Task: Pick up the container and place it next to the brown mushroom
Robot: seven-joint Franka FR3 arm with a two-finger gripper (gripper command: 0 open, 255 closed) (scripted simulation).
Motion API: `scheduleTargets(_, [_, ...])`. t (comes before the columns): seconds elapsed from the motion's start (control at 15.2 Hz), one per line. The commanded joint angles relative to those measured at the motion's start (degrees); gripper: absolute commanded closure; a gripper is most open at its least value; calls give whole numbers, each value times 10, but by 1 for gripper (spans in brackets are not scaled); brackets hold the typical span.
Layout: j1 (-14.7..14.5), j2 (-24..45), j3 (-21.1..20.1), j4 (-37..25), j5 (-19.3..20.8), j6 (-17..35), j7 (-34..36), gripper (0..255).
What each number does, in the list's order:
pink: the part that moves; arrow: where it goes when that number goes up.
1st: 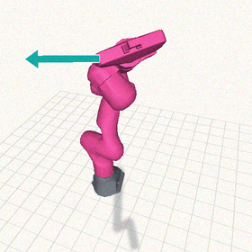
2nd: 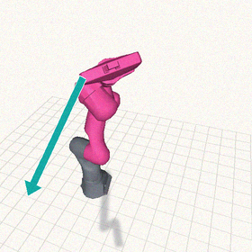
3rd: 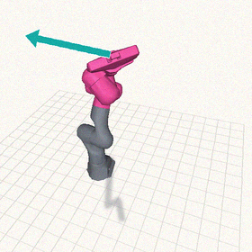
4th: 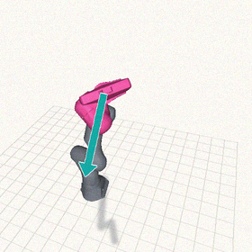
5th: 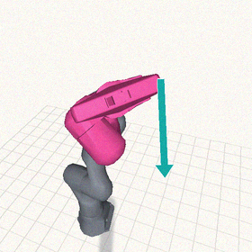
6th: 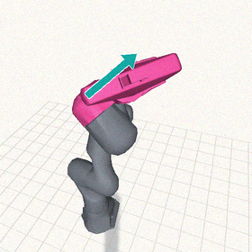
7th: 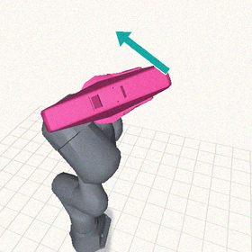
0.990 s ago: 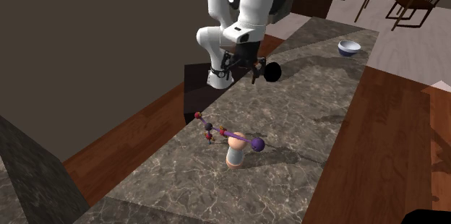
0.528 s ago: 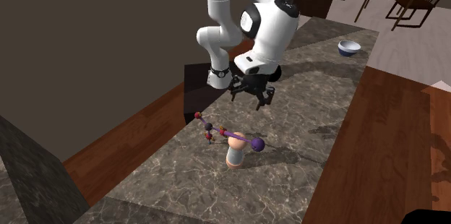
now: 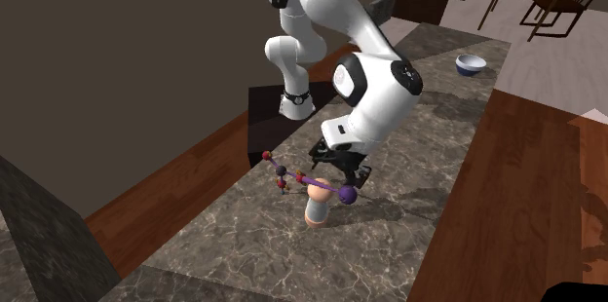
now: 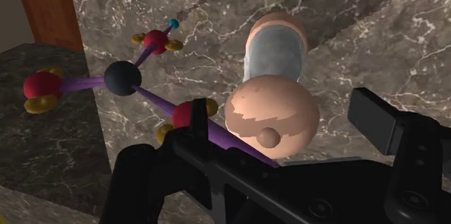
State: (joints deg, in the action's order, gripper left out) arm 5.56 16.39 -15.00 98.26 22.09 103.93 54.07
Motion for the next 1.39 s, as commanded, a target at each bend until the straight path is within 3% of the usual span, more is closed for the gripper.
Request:
scheduleTargets(0.0, [0,14,3,-1,6,8,10,0])
scheduleTargets(0.4, [6,20,9,31,13,47,15,0])
scheduleTargets(0.86, [6,20,9,31,13,47,15,0])
scheduleTargets(0.92, [6,20,9,31,13,47,15,255])
scheduleTargets(1.32, [6,20,9,31,13,47,15,255])
